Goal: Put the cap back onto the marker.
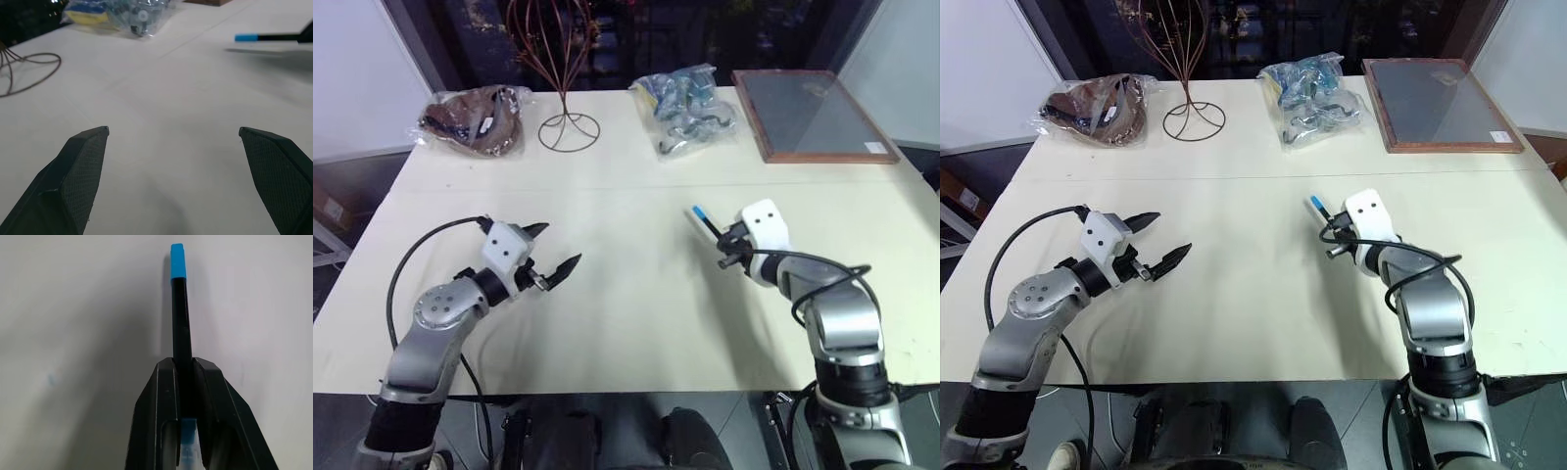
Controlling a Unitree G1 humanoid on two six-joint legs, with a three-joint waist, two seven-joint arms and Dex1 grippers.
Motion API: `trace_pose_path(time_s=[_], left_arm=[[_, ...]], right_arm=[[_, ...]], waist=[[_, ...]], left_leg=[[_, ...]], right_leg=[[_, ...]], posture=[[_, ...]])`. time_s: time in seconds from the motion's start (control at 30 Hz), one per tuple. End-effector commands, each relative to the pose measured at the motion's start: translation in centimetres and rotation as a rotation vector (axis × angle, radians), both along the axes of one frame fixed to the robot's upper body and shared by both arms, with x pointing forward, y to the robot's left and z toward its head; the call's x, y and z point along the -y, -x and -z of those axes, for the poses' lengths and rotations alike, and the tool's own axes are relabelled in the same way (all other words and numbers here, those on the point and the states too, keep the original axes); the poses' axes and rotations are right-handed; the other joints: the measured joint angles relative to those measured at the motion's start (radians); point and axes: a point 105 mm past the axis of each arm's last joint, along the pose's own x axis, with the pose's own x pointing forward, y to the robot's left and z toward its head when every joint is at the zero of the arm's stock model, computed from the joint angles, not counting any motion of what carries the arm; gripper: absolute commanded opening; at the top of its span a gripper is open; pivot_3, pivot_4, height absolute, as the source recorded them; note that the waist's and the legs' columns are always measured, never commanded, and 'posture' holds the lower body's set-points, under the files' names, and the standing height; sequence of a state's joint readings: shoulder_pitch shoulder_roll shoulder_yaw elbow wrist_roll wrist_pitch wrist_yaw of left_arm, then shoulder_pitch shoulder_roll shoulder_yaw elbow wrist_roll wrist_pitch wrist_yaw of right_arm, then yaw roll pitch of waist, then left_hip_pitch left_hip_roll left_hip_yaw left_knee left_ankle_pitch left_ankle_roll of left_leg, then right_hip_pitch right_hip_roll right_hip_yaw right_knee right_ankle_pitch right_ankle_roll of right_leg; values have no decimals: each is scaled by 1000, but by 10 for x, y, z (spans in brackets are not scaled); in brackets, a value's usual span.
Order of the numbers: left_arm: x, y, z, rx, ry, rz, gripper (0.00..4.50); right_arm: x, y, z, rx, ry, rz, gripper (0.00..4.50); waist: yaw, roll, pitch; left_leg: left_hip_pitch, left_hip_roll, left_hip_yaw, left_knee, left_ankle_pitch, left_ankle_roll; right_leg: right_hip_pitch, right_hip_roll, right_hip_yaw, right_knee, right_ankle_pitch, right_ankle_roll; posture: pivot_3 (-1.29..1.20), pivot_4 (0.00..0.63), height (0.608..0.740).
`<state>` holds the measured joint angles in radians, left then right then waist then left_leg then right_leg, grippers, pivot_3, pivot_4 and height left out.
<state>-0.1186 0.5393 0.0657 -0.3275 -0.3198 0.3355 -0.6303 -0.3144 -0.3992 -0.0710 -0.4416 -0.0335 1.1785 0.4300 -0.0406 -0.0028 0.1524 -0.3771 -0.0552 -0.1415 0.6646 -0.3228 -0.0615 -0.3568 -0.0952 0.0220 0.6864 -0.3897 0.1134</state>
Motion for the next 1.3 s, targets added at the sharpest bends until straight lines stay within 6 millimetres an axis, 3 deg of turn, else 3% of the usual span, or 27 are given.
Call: trace_pose_path(time_s=[0.03,0.27,0.57,0.73,0.87,1.1,1.3], left_arm=[[1,3,-15,38,15,14,4467],[3,6,-14,13,35,35,4467],[4,8,-13,1,21,60,4500],[9,4,-17,6,-7,115,4500],[21,-3,-18,-9,-36,217,4500],[45,-28,-24,9,-126,377,4500],[48,-44,-29,32,-178,432,4500]], right_arm=[[11,2,-16,74,11,67,0],[19,7,-5,57,22,91,0],[25,10,-4,58,17,92,4465],[13,9,-40,138,65,-116,4465],[16,14,-71,170,168,-261,4465],[15,37,-94,128,271,-430,4465],[21,50,-94,75,318,-464,4465]], waist=[[-1,0,0],[-2,0,0],[-3,0,0],[-1,0,0],[5,0,0],[8,0,0],[18,-1,0]], left_leg=[[0,0,0,0,0,0],[1,0,1,-1,0,0],[1,0,1,-1,0,0],[1,0,1,-1,0,0],[1,0,1,0,0,0],[0,-1,4,1,-2,3],[0,-1,6,2,-2,4]], right_leg=[[0,0,0,0,0,0],[0,0,0,0,0,0],[1,1,0,0,0,0],[1,1,0,-1,0,0],[2,0,0,-2,0,0],[4,1,-2,-3,0,0],[4,2,-2,-3,0,0]], posture=[[0,150,740],[0,150,740],[0,150,740],[0,150,740],[0,150,740],[0,150,740],[0,150,740]])
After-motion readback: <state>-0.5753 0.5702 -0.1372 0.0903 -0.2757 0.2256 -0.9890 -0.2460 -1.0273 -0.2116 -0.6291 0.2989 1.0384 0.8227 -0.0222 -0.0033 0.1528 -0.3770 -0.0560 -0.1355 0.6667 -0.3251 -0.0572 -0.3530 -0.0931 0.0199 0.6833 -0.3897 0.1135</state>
